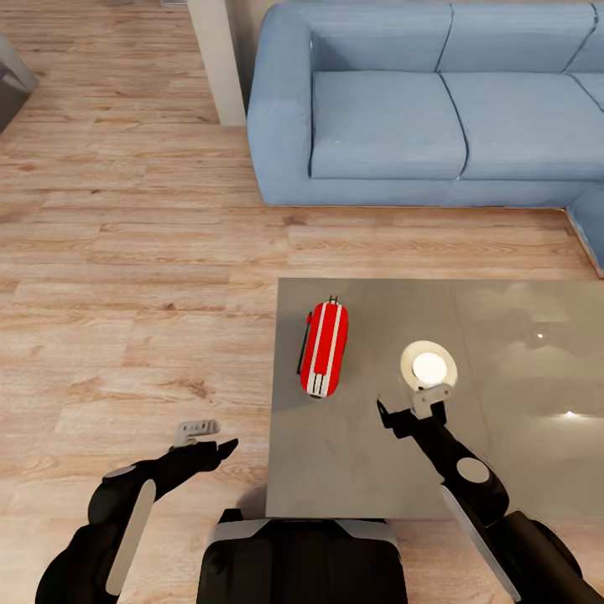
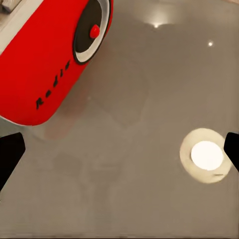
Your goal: Turn on the radio receiver that's on the table in the living room.
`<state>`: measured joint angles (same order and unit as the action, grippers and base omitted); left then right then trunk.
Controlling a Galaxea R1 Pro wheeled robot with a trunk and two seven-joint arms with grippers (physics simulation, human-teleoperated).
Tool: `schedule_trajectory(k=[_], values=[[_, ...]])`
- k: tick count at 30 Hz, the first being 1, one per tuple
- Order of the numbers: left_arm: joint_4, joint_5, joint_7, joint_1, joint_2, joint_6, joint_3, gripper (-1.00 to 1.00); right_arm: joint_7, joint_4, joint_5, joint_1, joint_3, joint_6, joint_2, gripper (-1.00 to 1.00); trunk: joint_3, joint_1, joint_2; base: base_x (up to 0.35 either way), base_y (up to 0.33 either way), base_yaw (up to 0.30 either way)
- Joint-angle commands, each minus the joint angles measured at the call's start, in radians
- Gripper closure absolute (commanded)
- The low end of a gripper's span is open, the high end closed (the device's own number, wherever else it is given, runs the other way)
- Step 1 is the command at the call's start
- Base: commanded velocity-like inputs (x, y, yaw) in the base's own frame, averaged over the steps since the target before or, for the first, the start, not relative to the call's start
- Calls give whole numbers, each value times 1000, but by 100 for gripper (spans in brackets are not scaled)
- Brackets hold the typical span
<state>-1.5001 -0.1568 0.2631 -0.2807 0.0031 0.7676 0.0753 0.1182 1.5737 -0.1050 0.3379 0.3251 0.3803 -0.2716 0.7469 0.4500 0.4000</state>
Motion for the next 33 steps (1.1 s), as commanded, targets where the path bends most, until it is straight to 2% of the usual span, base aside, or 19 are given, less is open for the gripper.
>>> schedule_trajectory(k=[1, 13, 17, 33], values=[[0, 0, 5, 0, -6, -6, 0, -100, 6, 0, 4, -5, 0, 0, 0, -100, 0, 0, 0, 0, 0, 81], [2, 2, 4, 0, -9, -56, 0, -100, 73, 0, 2, -5, 0, -1, 3, -100, 0, 0, 0, 0, 0, 243], [3, 2, 4, 0, -9, -56, 1, -100, 92, 0, 1, -5, 0, -1, 3, -100, 0, 0, 0, 0, 0, 59], [4, 2, 4, 0, -9, -56, 1, -100, 91, 0, -4, -5, 4, -1, 3, -100, 0, 0, 0, 0, 0, 4]])
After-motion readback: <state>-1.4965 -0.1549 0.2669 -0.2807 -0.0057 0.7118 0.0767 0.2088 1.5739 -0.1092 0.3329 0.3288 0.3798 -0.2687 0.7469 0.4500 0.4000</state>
